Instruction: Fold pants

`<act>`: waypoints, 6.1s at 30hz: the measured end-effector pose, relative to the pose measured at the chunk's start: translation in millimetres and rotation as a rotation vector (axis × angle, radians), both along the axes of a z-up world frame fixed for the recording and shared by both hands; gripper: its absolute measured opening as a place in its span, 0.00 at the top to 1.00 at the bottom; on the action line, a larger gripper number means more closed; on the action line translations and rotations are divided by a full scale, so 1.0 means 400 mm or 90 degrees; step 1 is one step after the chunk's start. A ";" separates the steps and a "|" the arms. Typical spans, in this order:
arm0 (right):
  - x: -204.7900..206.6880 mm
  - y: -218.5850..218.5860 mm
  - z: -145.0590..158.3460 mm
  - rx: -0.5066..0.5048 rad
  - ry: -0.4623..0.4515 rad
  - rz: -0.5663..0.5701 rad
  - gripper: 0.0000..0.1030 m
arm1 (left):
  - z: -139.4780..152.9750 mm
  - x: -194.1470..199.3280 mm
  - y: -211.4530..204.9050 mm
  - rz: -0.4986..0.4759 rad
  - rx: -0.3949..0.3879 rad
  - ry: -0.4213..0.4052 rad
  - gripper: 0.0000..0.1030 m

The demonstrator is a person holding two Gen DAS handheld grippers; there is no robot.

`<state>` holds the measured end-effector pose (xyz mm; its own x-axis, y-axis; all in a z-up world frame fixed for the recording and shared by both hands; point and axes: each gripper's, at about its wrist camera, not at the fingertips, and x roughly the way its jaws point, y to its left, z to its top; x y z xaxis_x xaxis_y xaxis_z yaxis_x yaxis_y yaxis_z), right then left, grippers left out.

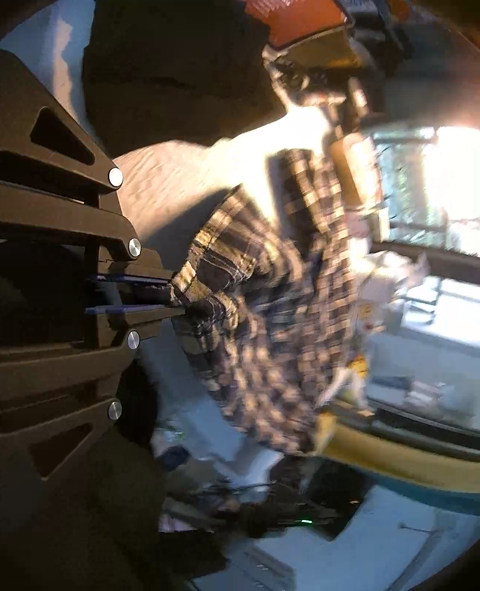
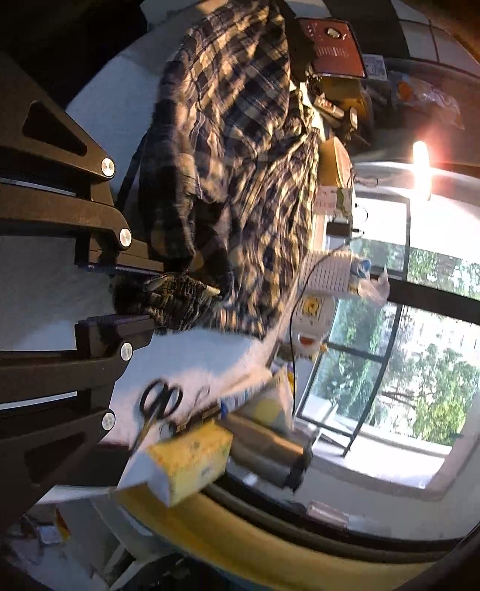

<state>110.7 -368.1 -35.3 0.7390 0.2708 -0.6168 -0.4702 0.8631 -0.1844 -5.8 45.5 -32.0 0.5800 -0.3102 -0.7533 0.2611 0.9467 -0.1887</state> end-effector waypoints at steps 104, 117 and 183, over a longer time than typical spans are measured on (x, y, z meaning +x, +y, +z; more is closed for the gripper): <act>0.206 0.001 -0.097 0.035 0.114 -0.079 0.42 | -0.069 0.345 0.158 0.144 0.101 -0.033 0.47; 0.034 0.012 -0.049 0.086 0.106 -0.048 0.42 | -0.066 0.129 -0.065 0.023 -0.032 -0.087 0.46; -0.048 -0.119 -0.130 -0.024 0.083 -0.130 0.20 | -0.152 0.056 -0.032 0.020 0.032 -0.041 0.97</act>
